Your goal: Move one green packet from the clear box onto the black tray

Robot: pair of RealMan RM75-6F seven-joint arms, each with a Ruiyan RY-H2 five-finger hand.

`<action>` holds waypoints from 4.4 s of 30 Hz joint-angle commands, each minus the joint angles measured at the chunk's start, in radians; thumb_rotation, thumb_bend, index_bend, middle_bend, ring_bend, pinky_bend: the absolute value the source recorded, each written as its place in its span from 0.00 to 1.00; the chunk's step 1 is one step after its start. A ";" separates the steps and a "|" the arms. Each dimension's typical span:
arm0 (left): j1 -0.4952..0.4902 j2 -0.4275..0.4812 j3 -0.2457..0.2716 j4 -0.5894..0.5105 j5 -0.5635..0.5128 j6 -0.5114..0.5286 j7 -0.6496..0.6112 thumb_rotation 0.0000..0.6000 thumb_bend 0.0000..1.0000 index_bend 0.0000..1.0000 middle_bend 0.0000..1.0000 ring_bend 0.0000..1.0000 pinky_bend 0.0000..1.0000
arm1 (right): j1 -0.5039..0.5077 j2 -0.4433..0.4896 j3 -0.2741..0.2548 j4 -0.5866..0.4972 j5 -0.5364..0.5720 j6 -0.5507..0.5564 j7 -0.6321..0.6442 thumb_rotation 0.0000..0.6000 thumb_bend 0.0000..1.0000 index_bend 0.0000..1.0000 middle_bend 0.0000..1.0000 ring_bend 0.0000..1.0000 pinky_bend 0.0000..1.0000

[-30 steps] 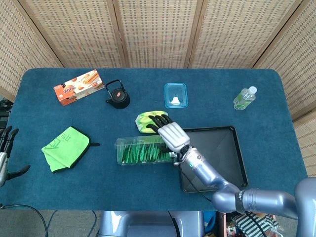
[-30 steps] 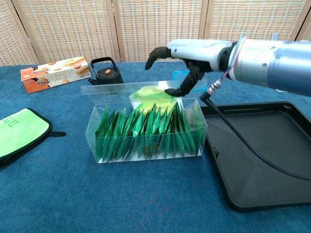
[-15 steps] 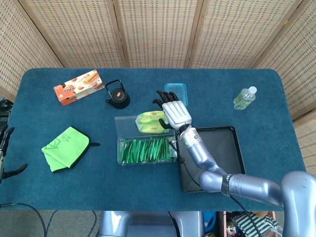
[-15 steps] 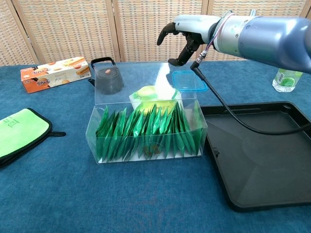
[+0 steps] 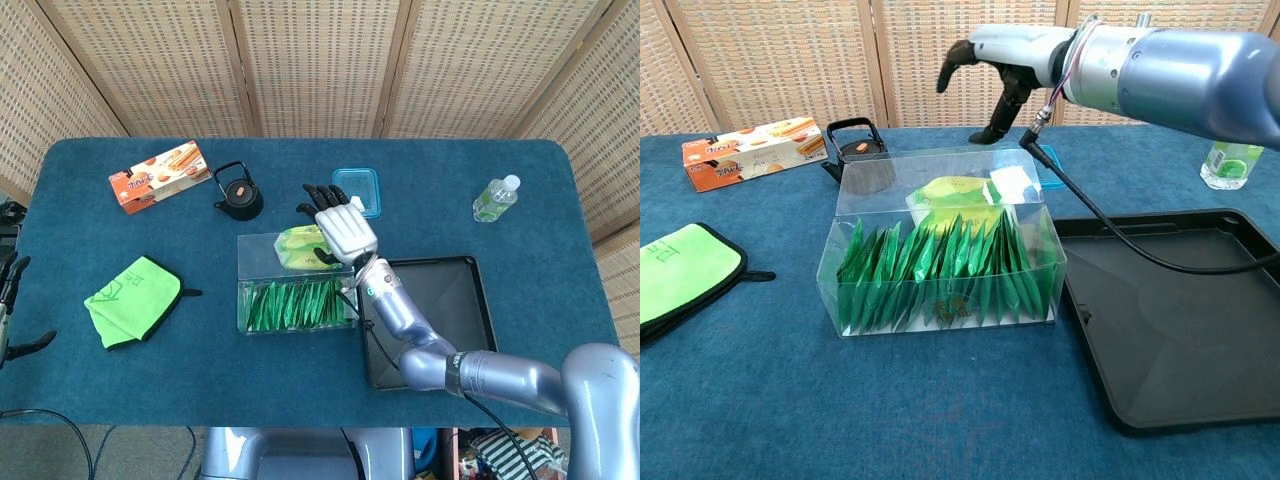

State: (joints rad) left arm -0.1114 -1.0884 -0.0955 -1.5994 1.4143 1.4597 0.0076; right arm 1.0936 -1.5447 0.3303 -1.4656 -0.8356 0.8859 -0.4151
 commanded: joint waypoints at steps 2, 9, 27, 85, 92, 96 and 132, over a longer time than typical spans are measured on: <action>-0.002 -0.002 0.001 0.000 0.001 -0.003 0.004 1.00 0.06 0.00 0.00 0.00 0.00 | -0.016 0.076 -0.088 -0.062 -0.219 -0.100 0.081 1.00 0.43 0.30 0.07 0.00 0.05; -0.004 -0.004 0.003 0.000 0.001 -0.006 0.010 1.00 0.06 0.00 0.00 0.00 0.00 | -0.013 0.091 -0.157 -0.104 -0.358 -0.135 0.083 1.00 0.42 0.34 0.09 0.00 0.06; -0.005 0.002 0.005 -0.002 0.004 -0.005 -0.003 1.00 0.06 0.00 0.00 0.00 0.00 | -0.001 0.032 -0.185 -0.068 -0.383 -0.141 0.048 1.00 0.42 0.39 0.10 0.00 0.06; -0.005 0.006 0.009 -0.003 0.012 0.000 -0.015 1.00 0.06 0.00 0.00 0.00 0.00 | -0.033 -0.090 -0.196 0.068 -0.468 -0.068 0.039 1.00 0.58 0.63 0.04 0.03 0.11; -0.005 0.007 0.010 -0.003 0.015 -0.002 -0.018 1.00 0.06 0.00 0.00 0.00 0.00 | -0.047 -0.050 -0.184 0.007 -0.503 -0.026 0.037 1.00 0.58 0.63 0.05 0.04 0.12; -0.005 0.008 0.012 -0.004 0.019 0.001 -0.019 1.00 0.06 0.00 0.00 0.00 0.00 | -0.057 -0.005 -0.170 -0.053 -0.509 -0.003 0.022 1.00 0.58 0.63 0.05 0.04 0.12; 0.016 0.023 0.036 -0.043 0.085 0.051 -0.012 1.00 0.06 0.00 0.00 0.00 0.00 | -0.440 0.468 -0.305 -0.266 -0.716 0.284 0.183 1.00 0.58 0.65 0.07 0.04 0.12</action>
State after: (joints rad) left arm -0.0953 -1.0651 -0.0598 -1.6424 1.4986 1.5102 -0.0050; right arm 0.6732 -1.0605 0.0471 -1.7626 -1.5228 1.1617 -0.2527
